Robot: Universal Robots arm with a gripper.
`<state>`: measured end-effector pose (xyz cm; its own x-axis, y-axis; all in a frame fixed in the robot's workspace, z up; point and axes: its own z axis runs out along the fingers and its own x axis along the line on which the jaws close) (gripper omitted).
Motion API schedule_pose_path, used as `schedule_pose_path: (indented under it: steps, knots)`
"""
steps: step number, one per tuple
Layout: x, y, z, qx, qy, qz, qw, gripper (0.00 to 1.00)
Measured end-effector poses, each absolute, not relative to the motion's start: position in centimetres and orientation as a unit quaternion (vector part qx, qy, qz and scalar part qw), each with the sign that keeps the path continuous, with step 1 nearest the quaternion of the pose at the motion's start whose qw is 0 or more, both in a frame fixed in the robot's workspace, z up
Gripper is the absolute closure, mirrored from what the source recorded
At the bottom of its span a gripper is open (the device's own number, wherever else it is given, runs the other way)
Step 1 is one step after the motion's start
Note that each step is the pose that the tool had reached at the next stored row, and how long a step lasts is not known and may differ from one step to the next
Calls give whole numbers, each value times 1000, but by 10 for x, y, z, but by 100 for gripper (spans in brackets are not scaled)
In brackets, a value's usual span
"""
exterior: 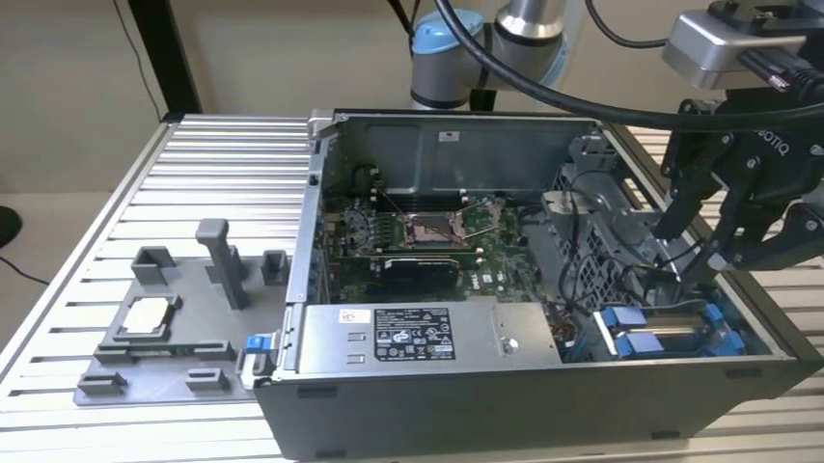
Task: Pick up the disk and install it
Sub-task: 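Insert the disk into the insertion slot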
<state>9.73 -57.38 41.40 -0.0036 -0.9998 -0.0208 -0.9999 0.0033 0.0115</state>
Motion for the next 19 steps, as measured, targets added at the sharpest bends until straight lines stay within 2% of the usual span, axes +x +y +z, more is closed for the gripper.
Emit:
schedule_pose_path:
  steps: [11, 19]
  knots:
    - [105, -573, 397, -698, 716, 12, 5, 0]
    - [107, -573, 387, -687, 727, 24, 16, 0]
